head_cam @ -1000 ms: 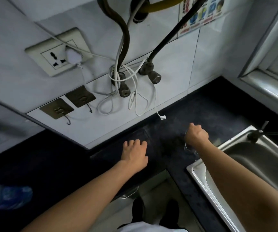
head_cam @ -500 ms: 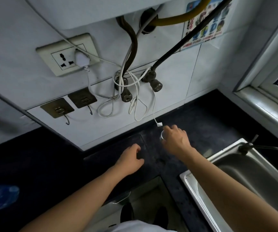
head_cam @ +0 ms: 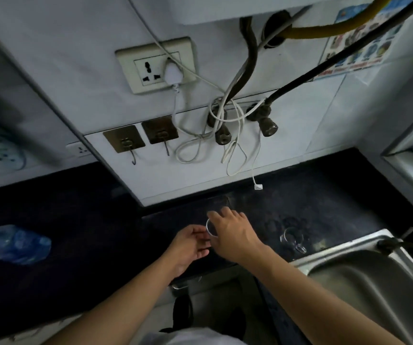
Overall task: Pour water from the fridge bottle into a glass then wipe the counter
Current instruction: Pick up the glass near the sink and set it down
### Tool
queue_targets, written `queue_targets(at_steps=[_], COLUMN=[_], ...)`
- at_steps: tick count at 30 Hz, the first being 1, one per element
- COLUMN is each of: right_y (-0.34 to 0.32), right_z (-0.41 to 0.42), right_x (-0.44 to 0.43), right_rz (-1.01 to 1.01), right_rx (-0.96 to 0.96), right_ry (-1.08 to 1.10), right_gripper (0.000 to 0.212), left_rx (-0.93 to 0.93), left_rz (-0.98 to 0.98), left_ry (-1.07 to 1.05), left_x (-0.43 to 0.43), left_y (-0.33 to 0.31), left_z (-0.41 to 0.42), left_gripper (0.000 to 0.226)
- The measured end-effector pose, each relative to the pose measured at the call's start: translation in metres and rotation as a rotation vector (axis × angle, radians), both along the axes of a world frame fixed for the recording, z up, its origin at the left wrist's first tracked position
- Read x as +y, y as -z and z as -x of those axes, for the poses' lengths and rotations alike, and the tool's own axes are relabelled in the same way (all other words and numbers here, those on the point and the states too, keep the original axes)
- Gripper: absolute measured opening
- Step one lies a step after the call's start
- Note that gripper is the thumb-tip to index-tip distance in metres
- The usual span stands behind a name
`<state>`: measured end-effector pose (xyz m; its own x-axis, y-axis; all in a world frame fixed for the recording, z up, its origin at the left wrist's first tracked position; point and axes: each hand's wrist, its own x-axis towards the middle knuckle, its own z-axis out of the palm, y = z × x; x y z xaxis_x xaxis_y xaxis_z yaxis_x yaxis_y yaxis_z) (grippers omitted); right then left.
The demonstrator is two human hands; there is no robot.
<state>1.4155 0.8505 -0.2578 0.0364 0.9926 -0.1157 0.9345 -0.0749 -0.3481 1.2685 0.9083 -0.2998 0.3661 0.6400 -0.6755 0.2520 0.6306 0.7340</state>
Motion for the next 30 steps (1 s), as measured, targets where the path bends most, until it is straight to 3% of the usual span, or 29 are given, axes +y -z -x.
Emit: queue_targets(at_steps=[4, 11, 17, 30], right_y=[0.001, -0.004, 0.002, 0.022], right_z=[0.043, 0.131, 0.233, 0.477], right_x=[0.012, 0.039, 0.065, 0.119], right_rz=[-0.014, 0.012, 0.013, 0.065], right_rx=[0.002, -0.051, -0.086, -0.095], right_ry=[-0.132, -0.353, -0.472, -0.501], right_gripper=[0.048, 0.063, 0.063, 0.064], left_rx=[-0.013, -0.007, -0.042, 0.028], left_rz=[0.029, 0.04, 0.035, 0.079], left_ry=[-0.13, -0.308, -0.406, -0.431], left_x=[0.0, 0.002, 0.009, 0.059], left_y=[0.005, 0.002, 0.003, 0.012], left_z=[0.047, 0.14, 0.243, 0.483], left_gripper=[0.029, 0.034, 0.035, 0.032])
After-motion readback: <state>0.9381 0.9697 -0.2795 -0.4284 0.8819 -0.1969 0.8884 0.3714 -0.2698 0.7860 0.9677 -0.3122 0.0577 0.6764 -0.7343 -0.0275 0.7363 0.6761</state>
